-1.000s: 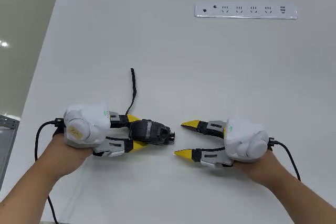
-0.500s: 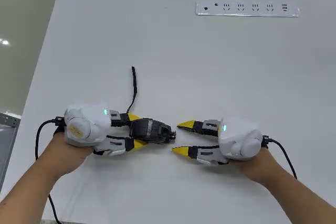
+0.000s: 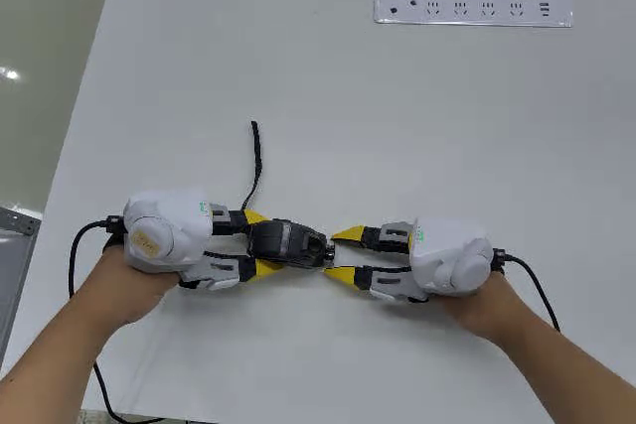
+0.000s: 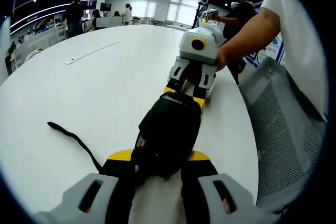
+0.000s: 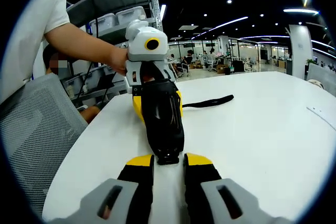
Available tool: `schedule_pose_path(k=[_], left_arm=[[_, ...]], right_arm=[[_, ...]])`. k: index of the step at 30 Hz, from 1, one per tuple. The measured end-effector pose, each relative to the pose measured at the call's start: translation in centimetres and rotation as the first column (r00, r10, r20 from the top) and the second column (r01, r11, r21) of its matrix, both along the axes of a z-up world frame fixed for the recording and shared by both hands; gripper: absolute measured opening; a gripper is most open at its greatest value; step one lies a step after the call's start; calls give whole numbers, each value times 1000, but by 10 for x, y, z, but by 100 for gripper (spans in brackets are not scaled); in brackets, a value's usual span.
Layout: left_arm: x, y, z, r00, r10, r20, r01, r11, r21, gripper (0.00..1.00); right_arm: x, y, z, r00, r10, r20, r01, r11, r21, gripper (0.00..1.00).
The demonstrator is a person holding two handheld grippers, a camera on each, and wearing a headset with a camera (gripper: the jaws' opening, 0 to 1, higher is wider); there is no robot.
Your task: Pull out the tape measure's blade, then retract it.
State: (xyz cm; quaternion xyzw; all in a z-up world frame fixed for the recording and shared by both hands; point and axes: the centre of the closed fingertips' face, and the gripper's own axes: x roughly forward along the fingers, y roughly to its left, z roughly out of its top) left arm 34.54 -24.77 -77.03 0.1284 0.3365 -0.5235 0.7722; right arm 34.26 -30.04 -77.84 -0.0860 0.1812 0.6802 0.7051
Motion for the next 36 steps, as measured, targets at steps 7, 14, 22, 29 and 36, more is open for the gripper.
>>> schedule_pose_path(k=[7,14,22,29,36], left_arm=[[0,0,-1,1000,0,1,0,1000,0,30],[0,0,-1,1000,0,2,0,1000,-2,30],[0,0,-1,1000,-3,3,3,1000,-2,30],[0,0,-1,1000,-4,5,4,1000,1,30],[-1,-1,0,1000,-5,4,5,1000,4,30]], right_arm=[[-1,2,-1,1000,5,3,-5,1000,5,21],[-2,2,-1,1000,15,2,-15,1000,8,19],[-3,1,-1,1000,23,-3,-23,1000,9,17],[-3,1,0,999,31,-13,-31,999,14,16],[-3,1,1,999,36,-30,-36,999,19,16]])
